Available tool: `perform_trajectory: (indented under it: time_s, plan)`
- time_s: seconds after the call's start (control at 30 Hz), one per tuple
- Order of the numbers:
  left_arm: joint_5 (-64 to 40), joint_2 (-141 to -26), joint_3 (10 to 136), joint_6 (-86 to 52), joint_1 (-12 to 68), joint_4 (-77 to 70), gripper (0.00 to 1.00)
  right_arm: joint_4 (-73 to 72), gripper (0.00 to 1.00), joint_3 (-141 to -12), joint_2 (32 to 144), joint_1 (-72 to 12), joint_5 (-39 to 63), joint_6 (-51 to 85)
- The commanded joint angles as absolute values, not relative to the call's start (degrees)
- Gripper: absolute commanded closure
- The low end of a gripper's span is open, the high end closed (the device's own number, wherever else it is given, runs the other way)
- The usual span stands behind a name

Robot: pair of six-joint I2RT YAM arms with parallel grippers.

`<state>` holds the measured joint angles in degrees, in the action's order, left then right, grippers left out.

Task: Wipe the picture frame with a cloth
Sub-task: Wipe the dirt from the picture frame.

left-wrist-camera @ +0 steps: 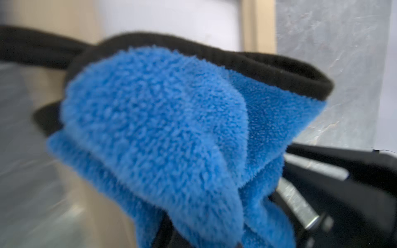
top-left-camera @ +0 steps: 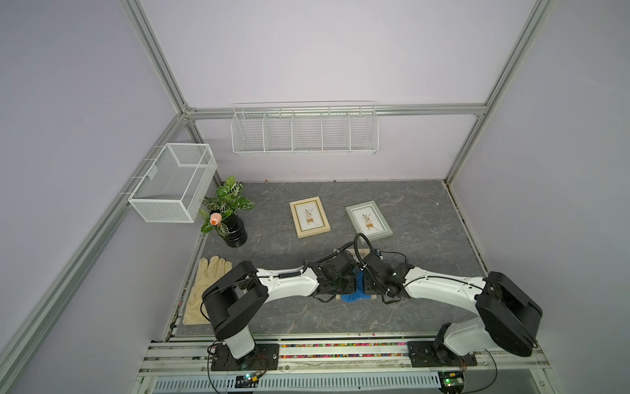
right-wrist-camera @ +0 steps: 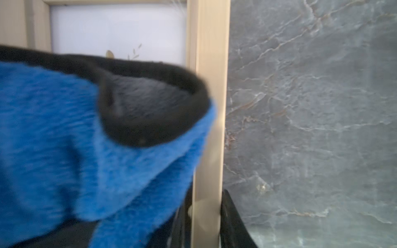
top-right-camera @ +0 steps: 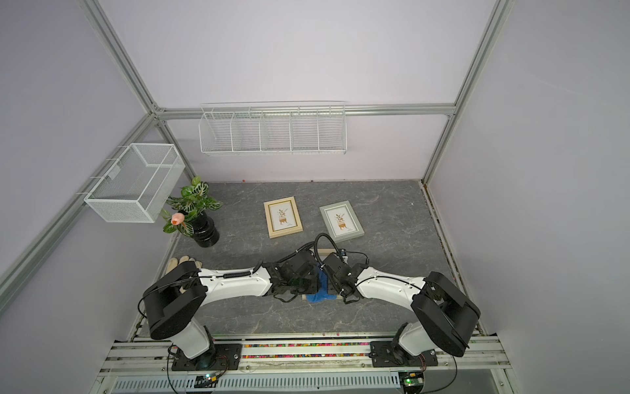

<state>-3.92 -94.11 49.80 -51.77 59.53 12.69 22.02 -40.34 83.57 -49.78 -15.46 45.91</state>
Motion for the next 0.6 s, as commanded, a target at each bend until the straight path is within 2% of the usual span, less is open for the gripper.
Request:
perform_trajectory:
  time_s: [0.0,0.23,0.47,0.57]
  plan:
    - [-2.4,-92.5,47.1,-51.5,58.3,17.4,1.00,22.9,0.83,-40.4,83.7,-50.1,-16.8,46.9]
    - [-6.8,-101.5,54.5,-51.3,61.3,14.7,1.00,22.9,0.83,-40.8,84.0,-50.1,-16.5,46.7]
    - [-3.7,-92.6,46.3,-51.0,56.1,16.8,1.00,22.8,0.83,-40.1,83.8,-50.1,-16.8,46.9]
    - [-4.6,-92.7,46.4,-50.6,55.8,16.7,1.00,22.3,0.83,-40.2,84.0,-50.1,-16.6,47.0]
